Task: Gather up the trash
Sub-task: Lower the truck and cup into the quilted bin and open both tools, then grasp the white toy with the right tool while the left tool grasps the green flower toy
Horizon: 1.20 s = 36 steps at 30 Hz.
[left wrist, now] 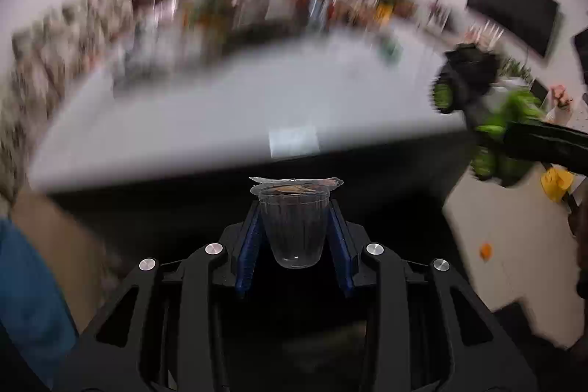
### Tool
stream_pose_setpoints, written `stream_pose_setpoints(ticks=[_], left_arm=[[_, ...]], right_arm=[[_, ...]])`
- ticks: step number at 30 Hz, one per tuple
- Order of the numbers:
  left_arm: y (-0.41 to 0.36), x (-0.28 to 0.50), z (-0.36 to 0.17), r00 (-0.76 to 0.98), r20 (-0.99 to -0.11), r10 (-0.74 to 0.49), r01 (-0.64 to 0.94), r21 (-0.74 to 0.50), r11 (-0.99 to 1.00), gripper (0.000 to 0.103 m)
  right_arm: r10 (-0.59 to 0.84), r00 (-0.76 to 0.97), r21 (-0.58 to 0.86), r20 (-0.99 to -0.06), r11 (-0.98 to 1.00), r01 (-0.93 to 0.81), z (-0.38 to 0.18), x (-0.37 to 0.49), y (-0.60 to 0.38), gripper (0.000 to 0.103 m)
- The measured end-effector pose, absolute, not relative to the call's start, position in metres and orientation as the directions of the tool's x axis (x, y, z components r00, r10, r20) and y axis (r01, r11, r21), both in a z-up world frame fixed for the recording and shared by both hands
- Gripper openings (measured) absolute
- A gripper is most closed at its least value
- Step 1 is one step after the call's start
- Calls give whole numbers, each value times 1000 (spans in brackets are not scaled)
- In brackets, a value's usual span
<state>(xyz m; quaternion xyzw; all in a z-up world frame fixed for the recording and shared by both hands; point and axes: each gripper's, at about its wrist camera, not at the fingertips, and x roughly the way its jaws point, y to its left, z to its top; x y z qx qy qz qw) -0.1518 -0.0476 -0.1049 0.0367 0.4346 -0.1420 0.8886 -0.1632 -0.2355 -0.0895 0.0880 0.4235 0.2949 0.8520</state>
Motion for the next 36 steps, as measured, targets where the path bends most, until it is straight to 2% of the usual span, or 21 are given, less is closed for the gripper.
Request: stream_pose_setpoints(ticks=[4, 8, 10, 11, 12, 13, 19, 27, 32, 36], left_arm=[[-25, -137, -178, 453, -870, -193, 239, -90, 967, 34], [-18, -121, -221, 338, -917, -211, 197, -151, 969, 35], [-19, -116, -239, 268, -941, -206, 197, -155, 968, 41], [-19, -113, -250, 237, -957, -168, 176, -128, 976, 60], [-20, -110, -258, 211, -967, -142, 164, -108, 980, 83], [-20, -109, -267, 182, -975, -125, 156, -97, 983, 85], [-20, -113, -257, 210, -971, -114, 171, -78, 982, 86], [-19, -116, -225, 266, -957, -113, 199, -60, 978, 86], [-16, -125, -184, 348, -925, -152, 246, -66, 967, 86], [-24, -132, -151, 434, -881, -187, 294, -57, 954, 86]], right_arm=[[536, 340, 402, -772, 827, -392, -160, -153, -209, 51], [487, 183, 407, -854, 844, -349, -234, -131, -189, 51], [469, 102, 416, -877, 849, -324, -262, -120, -183, 54], [454, 80, 410, -888, 857, -313, -273, -114, -181, 55], [443, 61, 404, -894, 858, -316, -278, -111, -179, 66], [421, 62, 382, -905, 867, -320, -279, -108, -178, 70], [443, 153, 368, -883, 857, -361, -234, -110, -192, 74], [471, 388, 330, -792, 865, -377, -122, -109, -240, 74], [326, 624, 197, -710, 943, -269, -65, -35, -309, 80], [225, 643, 171, -732, 974, -146, -64, 55, -351, 80]])
